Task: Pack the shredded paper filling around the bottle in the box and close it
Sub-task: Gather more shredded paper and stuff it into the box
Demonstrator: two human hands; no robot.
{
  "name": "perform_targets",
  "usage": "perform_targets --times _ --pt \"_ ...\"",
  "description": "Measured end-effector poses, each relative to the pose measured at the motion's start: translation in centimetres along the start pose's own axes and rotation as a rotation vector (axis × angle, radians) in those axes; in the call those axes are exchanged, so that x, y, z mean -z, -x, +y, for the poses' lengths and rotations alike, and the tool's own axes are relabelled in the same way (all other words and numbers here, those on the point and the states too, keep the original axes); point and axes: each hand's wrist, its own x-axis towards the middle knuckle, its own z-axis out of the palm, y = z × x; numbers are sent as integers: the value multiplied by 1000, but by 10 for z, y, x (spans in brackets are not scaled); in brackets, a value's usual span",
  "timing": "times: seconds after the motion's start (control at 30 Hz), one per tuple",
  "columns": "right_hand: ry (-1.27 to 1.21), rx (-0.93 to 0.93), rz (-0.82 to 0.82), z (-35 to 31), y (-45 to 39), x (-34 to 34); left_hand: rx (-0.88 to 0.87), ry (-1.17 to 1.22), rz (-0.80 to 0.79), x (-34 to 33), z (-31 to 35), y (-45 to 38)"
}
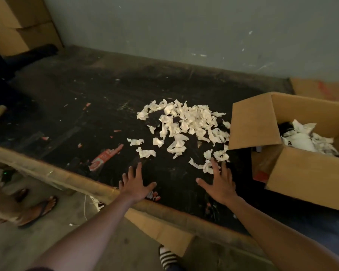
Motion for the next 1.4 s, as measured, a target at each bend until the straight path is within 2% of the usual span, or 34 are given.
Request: perform_targets --times 0.1,0.27,0.37,0.47,0.57,0.67,0.73,0.83,0.9,0.97,1.07,1.13,1.23,1.4 --pt "-11 -113 25 10 -15 -12 27 -69 17 -7 -6 -12" --pt "-15 -159 143 -4 -53 -23 -3 -168 88 -5 -12 -60" --pt "69 -140 183 -14 -83 -25 -51 -227 118 3 -5 -99" --pt "148 -69 168 -28 -110 -29 -172 -292 77 10 8 -135" --pt "170 31 150 -54 -136 -38 -381 -341 14 13 25 -164" --pt "118 175 160 -85 -156 -40 -613 -154 18 28 39 -182" --pt "43 223 222 -100 -160 -34 -670 29 122 45 40 -188" --pt "-132 169 551 -106 -166 -16 -598 67 309 64 28 -208" --pt "-209 -20 763 -94 -179 -2 -450 68 327 72 18 -230" --pt "-231 -278 835 -73 -198 13 -268 120 293 77 12 -255" --pt "-287 -629 619 -37 -224 26 -143 192 259 85 15 -288" --pt "-276 -663 480 -24 -236 28 -193 218 220 88 25 -304" --pt "-172 -478 379 -31 -248 24 -296 201 118 86 46 -319" --pt "-153 -148 299 -71 -238 -3 -532 141 -11 71 65 -306"
